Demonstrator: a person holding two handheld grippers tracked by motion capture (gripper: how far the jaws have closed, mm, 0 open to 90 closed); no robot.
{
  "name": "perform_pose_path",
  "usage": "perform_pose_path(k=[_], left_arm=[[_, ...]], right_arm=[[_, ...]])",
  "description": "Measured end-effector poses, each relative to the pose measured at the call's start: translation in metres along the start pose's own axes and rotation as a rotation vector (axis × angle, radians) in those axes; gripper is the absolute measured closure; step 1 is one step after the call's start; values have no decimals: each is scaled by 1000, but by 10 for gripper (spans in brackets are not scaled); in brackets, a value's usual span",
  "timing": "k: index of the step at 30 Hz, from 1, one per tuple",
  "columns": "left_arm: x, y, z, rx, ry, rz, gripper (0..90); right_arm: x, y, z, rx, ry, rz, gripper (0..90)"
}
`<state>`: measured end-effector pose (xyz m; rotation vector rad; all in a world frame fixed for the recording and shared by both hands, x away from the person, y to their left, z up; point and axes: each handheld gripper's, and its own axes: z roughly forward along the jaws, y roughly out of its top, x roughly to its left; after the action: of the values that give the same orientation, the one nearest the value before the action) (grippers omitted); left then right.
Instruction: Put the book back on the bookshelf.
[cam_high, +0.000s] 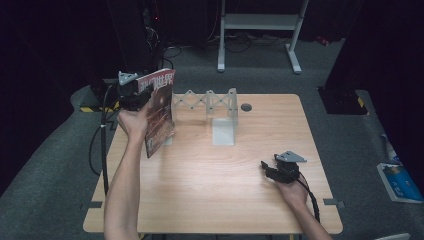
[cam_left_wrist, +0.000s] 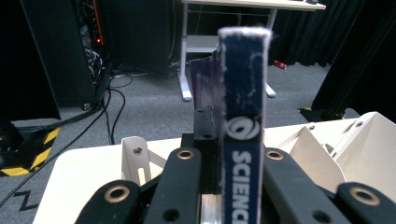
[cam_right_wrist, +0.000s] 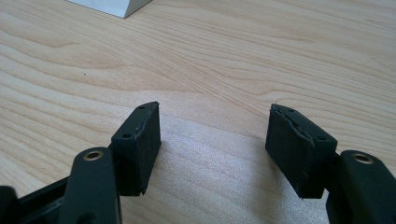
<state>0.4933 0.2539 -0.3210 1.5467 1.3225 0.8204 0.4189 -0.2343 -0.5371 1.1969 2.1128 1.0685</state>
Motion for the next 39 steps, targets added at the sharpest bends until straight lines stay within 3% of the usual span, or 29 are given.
perform_pose_path(k=[6, 14, 18, 21, 30, 39], left_arm=[[-8, -3, 3, 9, 8, 69, 837], [-7, -3, 0, 45, -5, 77, 831], [-5, -3, -1, 105, 8, 81, 822], [-2, -1, -1, 168, 28, 50, 811], [-2, 8, -5, 279, 36, 113, 830], [-5, 14, 2, 402, 24, 126, 830]], right_arm=[[0, 0, 0, 0, 1, 1, 355], [0, 0, 0, 1, 3, 2, 355], [0, 0, 0, 2, 3, 4, 355], [0, 0, 0, 1, 4, 2, 354], [0, 0, 0, 1, 4, 0, 354], [0, 0, 0, 2, 4, 5, 355]])
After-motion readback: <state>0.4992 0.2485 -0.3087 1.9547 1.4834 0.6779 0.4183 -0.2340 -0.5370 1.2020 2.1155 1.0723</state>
